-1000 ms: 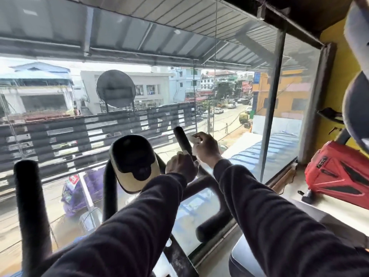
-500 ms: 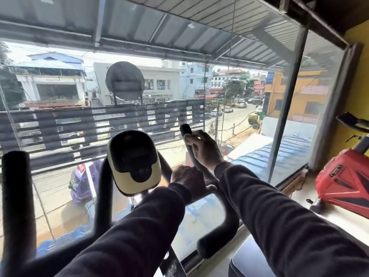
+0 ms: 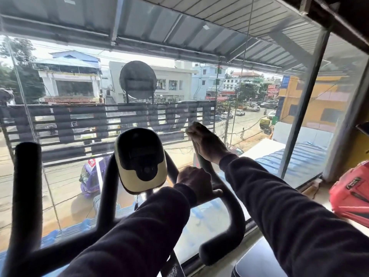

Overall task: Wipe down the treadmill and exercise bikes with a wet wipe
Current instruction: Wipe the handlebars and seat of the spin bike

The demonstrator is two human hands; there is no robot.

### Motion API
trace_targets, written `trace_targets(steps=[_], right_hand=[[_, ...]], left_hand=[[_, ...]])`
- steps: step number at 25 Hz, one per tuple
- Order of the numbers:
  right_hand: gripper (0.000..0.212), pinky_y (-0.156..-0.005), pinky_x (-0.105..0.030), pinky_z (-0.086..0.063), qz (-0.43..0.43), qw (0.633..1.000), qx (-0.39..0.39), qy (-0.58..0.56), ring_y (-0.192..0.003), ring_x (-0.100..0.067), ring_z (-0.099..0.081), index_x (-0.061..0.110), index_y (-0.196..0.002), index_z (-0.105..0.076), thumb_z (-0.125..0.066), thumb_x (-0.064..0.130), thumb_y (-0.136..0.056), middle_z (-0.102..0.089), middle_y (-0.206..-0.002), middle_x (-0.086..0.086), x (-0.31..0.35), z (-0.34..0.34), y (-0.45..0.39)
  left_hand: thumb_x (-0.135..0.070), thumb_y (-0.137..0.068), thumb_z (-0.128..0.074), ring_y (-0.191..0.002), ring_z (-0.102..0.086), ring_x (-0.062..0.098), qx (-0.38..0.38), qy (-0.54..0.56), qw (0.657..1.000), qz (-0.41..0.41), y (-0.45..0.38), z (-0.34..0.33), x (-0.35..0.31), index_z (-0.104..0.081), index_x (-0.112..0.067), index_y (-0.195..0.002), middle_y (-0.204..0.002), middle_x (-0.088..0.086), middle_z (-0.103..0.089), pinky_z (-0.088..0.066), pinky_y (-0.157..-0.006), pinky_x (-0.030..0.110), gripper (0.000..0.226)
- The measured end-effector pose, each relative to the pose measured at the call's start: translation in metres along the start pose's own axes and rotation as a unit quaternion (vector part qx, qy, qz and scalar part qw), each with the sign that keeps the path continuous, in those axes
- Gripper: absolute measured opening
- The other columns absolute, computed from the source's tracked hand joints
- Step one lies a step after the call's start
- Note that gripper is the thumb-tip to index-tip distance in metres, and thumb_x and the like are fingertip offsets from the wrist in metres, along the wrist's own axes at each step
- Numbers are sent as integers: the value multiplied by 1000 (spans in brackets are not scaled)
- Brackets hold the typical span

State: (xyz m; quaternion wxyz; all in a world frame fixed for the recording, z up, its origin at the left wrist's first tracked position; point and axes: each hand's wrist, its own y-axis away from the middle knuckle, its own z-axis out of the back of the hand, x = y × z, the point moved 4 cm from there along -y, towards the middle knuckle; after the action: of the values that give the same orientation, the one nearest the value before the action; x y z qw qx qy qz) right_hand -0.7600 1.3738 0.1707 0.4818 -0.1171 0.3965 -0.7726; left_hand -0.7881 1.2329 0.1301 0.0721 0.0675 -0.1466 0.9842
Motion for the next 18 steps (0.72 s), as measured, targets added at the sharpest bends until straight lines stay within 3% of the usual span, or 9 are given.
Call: trace_targets(steps=[2,5,6,9,13,14,16,18], right_hand=[[45,-113,-43,-35,-28,999,28,2,-138,-31,-39,1,-126,-61,-55,-8,-83,-55,-136,-14,6,4,1],[18,-108,-33,-39,146,988,36,32,-123,-31,-53,2,-95,-70,-60,1,-79,-66,-108,-13,17,7,26],[17,-106,-32,-40,154,986,49,31,-119,-30,-56,3,-93,-70,-60,3,-79,-66,-105,-12,17,8,29],[25,-106,-36,-40,62,996,29,53,-114,-31,-54,1,-101,-69,-62,-3,-78,-64,-109,-12,18,5,3],[14,-97,-34,-43,140,989,43,34,-100,-30,-60,6,-78,-69,-69,-4,-68,-66,-87,-8,26,3,21],[19,-98,-34,-44,128,990,43,26,-102,-30,-61,5,-85,-71,-69,-4,-69,-67,-93,-9,24,5,23],[39,-106,-36,-42,20,999,22,22,-116,-32,-57,0,-111,-69,-63,-11,-75,-64,-116,-16,18,5,10],[53,-114,-34,-30,-95,995,12,26,-131,-33,-46,-1,-131,-56,-53,-15,-81,-54,-136,-18,16,-1,-8]], left_hand=[[-76,-88,-40,-87,-63,28,-11,-8,1000,-7,0,0,-2,-69,-13,-93,-88,8,-68,-34,-71,34,70],[-75,-88,-43,-87,-62,28,-12,-7,1000,-6,1,-3,-1,-60,-17,-85,-83,6,-63,-35,-73,35,60],[-75,-87,-43,-88,-62,28,-12,-9,1000,-5,0,-3,0,-59,-18,-85,-84,6,-64,-36,-74,36,60],[-76,-87,-43,-85,-61,28,-7,-8,1000,-5,0,-2,0,-64,-15,-90,-87,8,-65,-35,-73,35,65],[-75,-87,-45,-85,-62,27,-16,-2,1000,-3,0,-6,0,-54,-20,-83,-85,6,-65,-40,-77,37,57],[-76,-87,-45,-87,-63,28,-16,-2,1000,-2,-1,-7,1,-56,-19,-85,-88,7,-66,-41,-78,37,58],[-77,-86,-44,-89,-63,29,-18,-5,1000,-8,-3,-8,1,-64,-17,-92,-91,8,-67,-41,-80,37,64],[-77,-87,-44,-89,-63,28,-18,-7,1000,-15,-4,-8,0,-63,-20,-89,-92,8,-68,-41,-79,36,60]])
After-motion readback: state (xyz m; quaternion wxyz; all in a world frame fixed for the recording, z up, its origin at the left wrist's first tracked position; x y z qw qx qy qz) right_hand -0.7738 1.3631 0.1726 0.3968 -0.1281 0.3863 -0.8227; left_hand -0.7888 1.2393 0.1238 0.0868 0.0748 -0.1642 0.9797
